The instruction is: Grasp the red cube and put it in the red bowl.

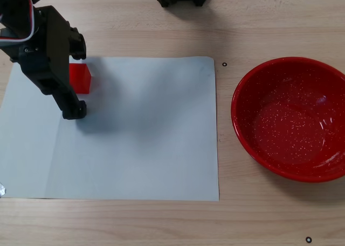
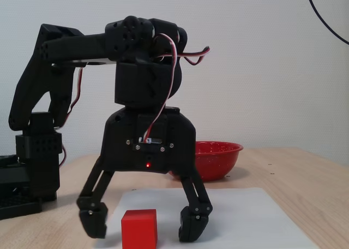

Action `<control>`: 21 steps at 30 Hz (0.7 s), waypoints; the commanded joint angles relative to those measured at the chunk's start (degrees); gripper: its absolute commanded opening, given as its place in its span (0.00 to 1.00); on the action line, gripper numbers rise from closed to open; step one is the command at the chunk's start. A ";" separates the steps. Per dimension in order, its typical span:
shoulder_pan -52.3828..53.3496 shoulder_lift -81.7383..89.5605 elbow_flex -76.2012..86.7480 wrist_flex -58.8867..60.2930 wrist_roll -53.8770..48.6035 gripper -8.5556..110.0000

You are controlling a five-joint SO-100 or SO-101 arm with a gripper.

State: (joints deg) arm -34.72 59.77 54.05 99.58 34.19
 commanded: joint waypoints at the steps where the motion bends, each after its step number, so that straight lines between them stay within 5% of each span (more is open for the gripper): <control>1: 1.05 3.34 -5.36 0.26 -0.70 0.43; 10: 0.62 4.22 -5.10 0.62 0.35 0.29; 16: 0.44 4.83 -5.36 1.49 0.79 0.07; 21: 0.70 5.89 -7.65 2.46 -1.93 0.07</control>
State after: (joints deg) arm -33.66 59.68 52.73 100.55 33.57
